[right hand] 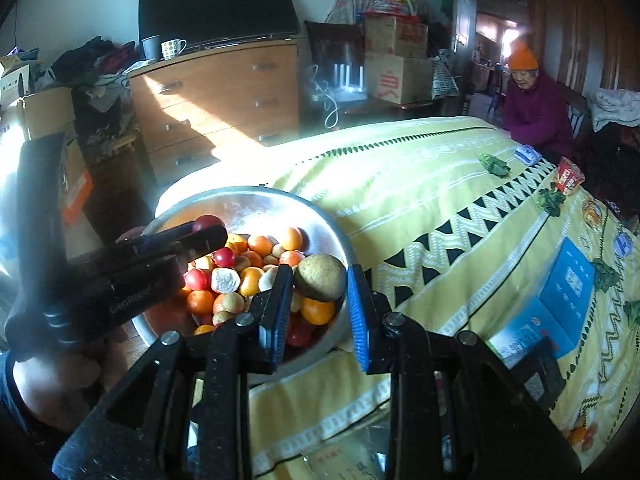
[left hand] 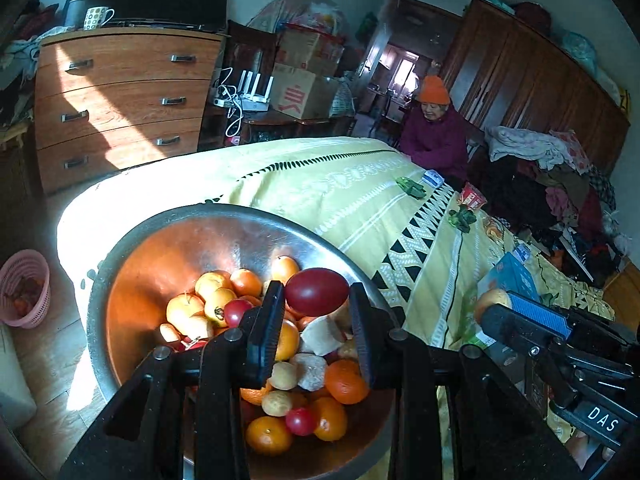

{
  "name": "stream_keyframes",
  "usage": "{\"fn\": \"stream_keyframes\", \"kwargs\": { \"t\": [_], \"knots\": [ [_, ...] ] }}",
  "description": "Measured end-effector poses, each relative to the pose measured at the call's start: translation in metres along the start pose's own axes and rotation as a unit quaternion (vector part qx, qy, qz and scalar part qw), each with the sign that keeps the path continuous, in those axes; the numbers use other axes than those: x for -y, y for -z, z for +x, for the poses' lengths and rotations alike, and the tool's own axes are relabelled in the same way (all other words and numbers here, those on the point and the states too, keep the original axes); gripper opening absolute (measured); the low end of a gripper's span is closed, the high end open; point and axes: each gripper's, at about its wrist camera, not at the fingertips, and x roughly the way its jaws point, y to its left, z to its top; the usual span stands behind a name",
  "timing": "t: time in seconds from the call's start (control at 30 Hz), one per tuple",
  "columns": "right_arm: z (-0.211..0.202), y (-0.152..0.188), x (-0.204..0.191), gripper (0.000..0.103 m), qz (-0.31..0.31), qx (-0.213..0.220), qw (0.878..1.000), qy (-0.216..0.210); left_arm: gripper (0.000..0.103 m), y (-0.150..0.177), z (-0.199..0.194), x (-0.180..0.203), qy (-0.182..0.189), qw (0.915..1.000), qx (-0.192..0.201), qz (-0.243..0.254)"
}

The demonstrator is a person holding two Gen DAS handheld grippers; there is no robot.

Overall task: Organize fruits
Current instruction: 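Open both tools to drop the fruit into the bowl, then move both open tools back toward the fruit pile on the bedspread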

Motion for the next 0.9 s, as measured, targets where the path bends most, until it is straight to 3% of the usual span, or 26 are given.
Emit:
{"fn": "stream_keyframes", "kwargs": {
  "t": [0.2,0.37,0.43,0.5,0.57,0.6,0.73,0.9],
  "knots": [
    [0.045,0.0,-0.01,0.028,0.038,-0.043,0.996,-0.063,0.033,0.002,0.02,-0.023,-0.009,0.9996,-0.024,-0.007],
    [0.064,0.001,-0.014,0.028,0.062,-0.073,0.991,-0.091,0.033,0.005,0.03,-0.029,-0.017,0.999,-0.04,-0.012],
    [0.068,0.002,-0.013,0.028,0.07,-0.083,0.989,-0.099,0.042,0.004,0.033,-0.032,-0.019,0.9987,-0.043,-0.019],
    [0.069,0.002,-0.01,0.029,0.079,-0.09,0.988,-0.098,0.063,0.002,0.029,-0.034,-0.024,0.9989,-0.033,-0.025],
    [0.066,0.002,-0.006,0.03,0.09,-0.09,0.987,-0.099,0.072,0.001,0.025,-0.034,-0.031,0.9989,-0.022,-0.029],
    [0.063,0.002,-0.004,0.034,0.094,-0.087,0.987,-0.1,0.074,0.001,0.024,-0.034,-0.034,0.9988,-0.019,-0.029],
    [0.041,-0.004,0.001,0.08,0.109,-0.059,0.988,-0.096,0.079,0.0,0.021,-0.037,-0.045,0.9981,-0.014,-0.04],
    [0.006,-0.008,0.009,0.085,0.124,-0.019,0.988,-0.09,0.079,-0.001,0.011,-0.03,-0.048,0.9981,-0.011,-0.036]
  ]
}}
